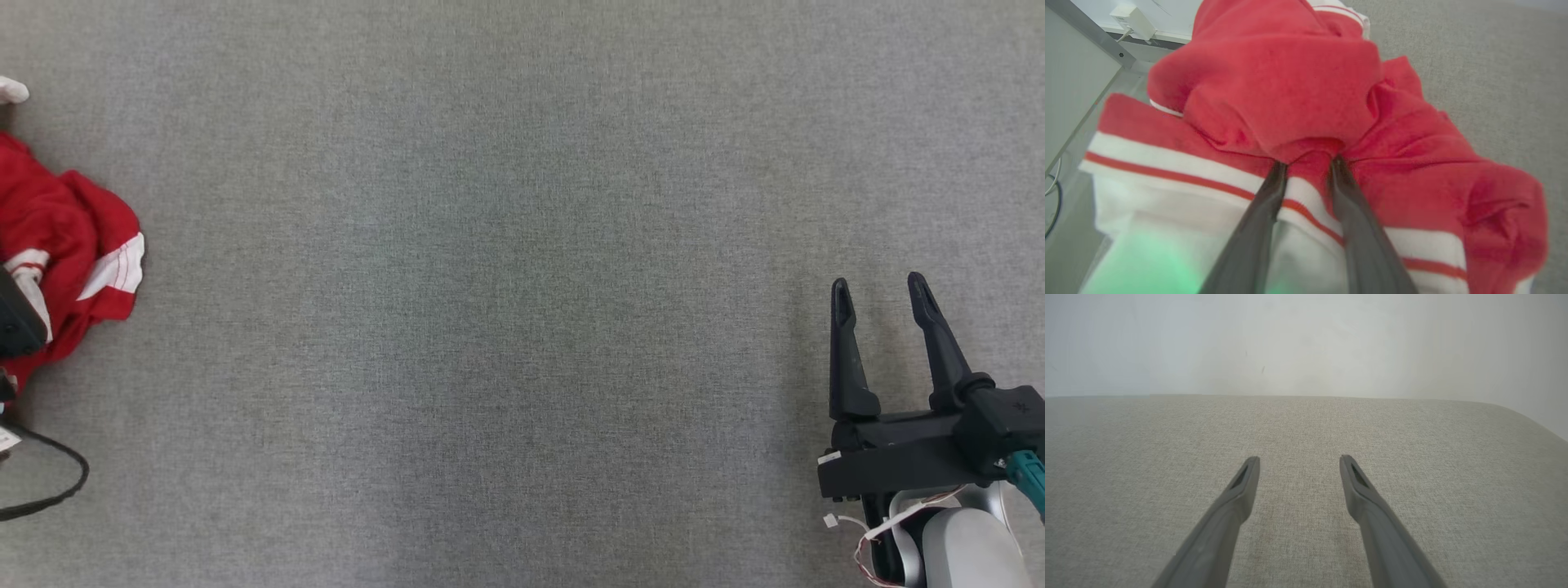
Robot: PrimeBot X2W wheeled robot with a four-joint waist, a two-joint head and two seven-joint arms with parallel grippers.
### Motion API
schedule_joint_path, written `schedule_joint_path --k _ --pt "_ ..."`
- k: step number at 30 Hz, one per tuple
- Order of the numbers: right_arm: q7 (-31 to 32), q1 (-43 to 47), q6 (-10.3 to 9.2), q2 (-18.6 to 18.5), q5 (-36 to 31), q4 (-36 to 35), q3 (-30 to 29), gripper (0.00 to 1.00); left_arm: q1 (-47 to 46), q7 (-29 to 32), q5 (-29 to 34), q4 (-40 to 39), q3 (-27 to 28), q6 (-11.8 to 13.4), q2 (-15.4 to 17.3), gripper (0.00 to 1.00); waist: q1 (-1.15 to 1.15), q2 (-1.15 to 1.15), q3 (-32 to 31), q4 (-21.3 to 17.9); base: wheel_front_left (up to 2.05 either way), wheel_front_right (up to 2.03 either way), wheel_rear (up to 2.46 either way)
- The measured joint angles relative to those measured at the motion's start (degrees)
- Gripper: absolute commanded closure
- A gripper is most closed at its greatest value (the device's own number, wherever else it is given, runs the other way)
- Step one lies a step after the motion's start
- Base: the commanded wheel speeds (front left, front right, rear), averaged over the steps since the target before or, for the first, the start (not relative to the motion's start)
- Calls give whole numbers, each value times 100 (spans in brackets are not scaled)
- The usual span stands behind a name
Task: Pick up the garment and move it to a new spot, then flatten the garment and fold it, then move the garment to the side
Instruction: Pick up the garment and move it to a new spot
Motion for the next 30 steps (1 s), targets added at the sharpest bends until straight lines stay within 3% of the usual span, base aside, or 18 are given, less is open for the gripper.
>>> schedule_joint_path --k 10,18,24,30 --pt "-92 82 0 1 78 144 40 0 -193 -1229 194 -116 -144 -5 55 100 0 0 -343 84 0 0 0" --pt "-174 202 0 2 209 380 54 0 -634 -2178 371 -907 -342 -97 43 100 0 -1 -794 196 0 0 0" --pt "-299 282 0 3 431 611 113 0 -999 -2146 416 -1906 -680 -170 -172 100 -1 -1 -1119 138 0 0 0" --pt "-434 334 0 4 620 846 167 0 -1161 -1766 357 -2842 -1112 -210 -723 100 -1 -1 -1284 -228 0 0 0"
